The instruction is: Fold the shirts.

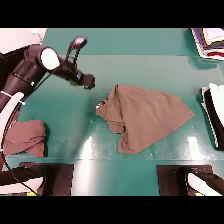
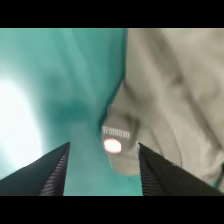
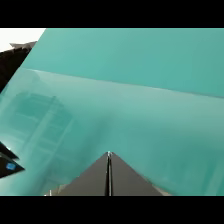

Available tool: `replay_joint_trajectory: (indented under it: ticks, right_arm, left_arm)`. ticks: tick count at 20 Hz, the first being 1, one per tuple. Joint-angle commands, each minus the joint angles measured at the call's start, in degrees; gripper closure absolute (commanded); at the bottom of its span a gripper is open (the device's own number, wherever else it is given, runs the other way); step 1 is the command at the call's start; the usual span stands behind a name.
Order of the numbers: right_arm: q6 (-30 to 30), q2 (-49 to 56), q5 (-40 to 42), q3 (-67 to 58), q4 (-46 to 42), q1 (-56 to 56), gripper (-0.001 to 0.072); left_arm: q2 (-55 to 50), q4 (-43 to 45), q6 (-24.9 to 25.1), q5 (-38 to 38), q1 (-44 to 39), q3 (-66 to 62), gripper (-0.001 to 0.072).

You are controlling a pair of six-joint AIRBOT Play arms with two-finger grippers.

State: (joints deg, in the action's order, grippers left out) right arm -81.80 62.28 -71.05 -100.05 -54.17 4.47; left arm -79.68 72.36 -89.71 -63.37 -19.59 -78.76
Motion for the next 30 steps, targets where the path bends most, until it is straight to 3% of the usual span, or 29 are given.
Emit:
replay_joint_trajectory:
  ticks: [1,4,12,13,14,19,25,26,27,28,30]
  right_arm:
    - [-0.02,0.00,0.24,2.05,0.07,-0.02,0.0697]
    - [-0.02,0.00,0.70,3.72,0.13,-0.02,0.0697]
    - [-0.02,0.00,0.48,5.03,0.04,-0.02,0.0697]
    - [-0.02,0.00,0.09,5.03,0.04,-0.04,0.0697]
    - [-0.02,0.00,-0.70,5.03,0.00,-0.04,0.0697]
    - [-0.26,-0.31,-11.37,6.75,-7.98,-0.26,0.0697]
    - [-0.39,-8.11,-10.95,34.97,-8.76,-10.45,0.0693]
    - [-0.52,-8.94,-10.34,40.50,-8.13,-12.39,0.0566]
    - [-0.55,-9.38,-9.92,45.86,-6.80,-14.12,0.0299]
    - [-0.55,-9.40,-9.40,51.25,-4.94,-15.58,0.0199]
    - [-0.50,-8.52,-4.92,60.22,-1.01,-16.57,0.0202]
  left_arm:
    - [-0.39,-15.30,3.19,5.86,5.22,13.29,0.0204]
    - [-1.81,-21.90,6.27,7.98,3.67,19.21,0.0203]
    - [-4.37,-22.40,4.04,16.04,-1.57,19.28,0.0225]
    - [-4.31,-22.29,4.24,14.95,-0.52,18.34,0.0525]
    - [-4.31,-21.90,4.28,13.53,0.72,17.03,0.0674]
    - [2.97,-16.61,4.66,9.99,9.53,11.02,0.0681]
    - [11.65,-1.90,4.66,6.29,12.02,10.69,0.0680]
    - [11.58,-1.55,4.66,5.42,12.02,10.71,0.0680]
    - [11.43,-1.40,4.66,5.42,12.02,10.82,0.0680]
    - [11.23,-1.40,4.66,5.60,12.02,10.84,0.0680]
    - [11.21,-1.38,4.66,6.25,12.02,10.84,0.0680]
